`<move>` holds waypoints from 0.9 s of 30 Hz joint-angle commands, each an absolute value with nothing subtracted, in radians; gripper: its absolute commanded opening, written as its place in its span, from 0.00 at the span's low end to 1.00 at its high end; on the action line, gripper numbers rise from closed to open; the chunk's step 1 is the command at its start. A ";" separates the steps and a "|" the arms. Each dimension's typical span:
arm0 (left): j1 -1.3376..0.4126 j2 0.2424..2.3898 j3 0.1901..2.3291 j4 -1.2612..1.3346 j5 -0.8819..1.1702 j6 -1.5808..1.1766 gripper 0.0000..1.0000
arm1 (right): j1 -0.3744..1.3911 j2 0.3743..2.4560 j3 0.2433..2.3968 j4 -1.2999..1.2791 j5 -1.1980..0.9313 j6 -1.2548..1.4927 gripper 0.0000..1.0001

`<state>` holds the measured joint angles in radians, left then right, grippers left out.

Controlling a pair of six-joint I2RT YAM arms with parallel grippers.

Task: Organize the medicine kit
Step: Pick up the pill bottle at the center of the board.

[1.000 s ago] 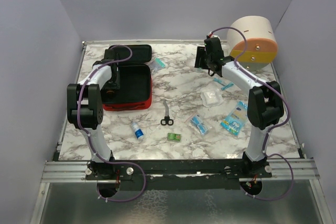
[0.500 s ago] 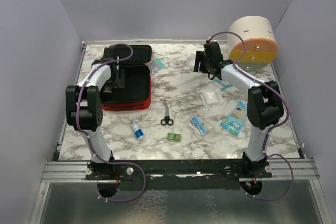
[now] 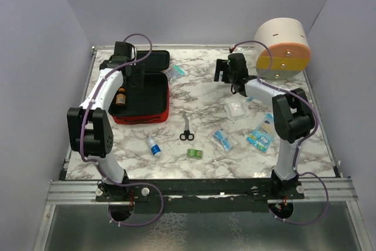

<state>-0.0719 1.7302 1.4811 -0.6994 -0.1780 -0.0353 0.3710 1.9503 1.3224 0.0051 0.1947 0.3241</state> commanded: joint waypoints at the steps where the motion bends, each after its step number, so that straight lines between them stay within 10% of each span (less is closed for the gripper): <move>1: -0.075 1.661 1.506 -0.719 -0.129 -0.031 0.99 | 0.368 2.010 1.310 0.179 0.234 0.296 0.85; 27: -0.076 1.568 1.433 -0.721 -0.100 -0.086 0.99 | 0.368 2.174 1.375 0.265 0.338 0.321 0.80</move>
<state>-0.0742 1.6104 1.4570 -0.7185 -0.1196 -0.0650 0.3710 2.1513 1.3499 0.2157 0.2958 0.3103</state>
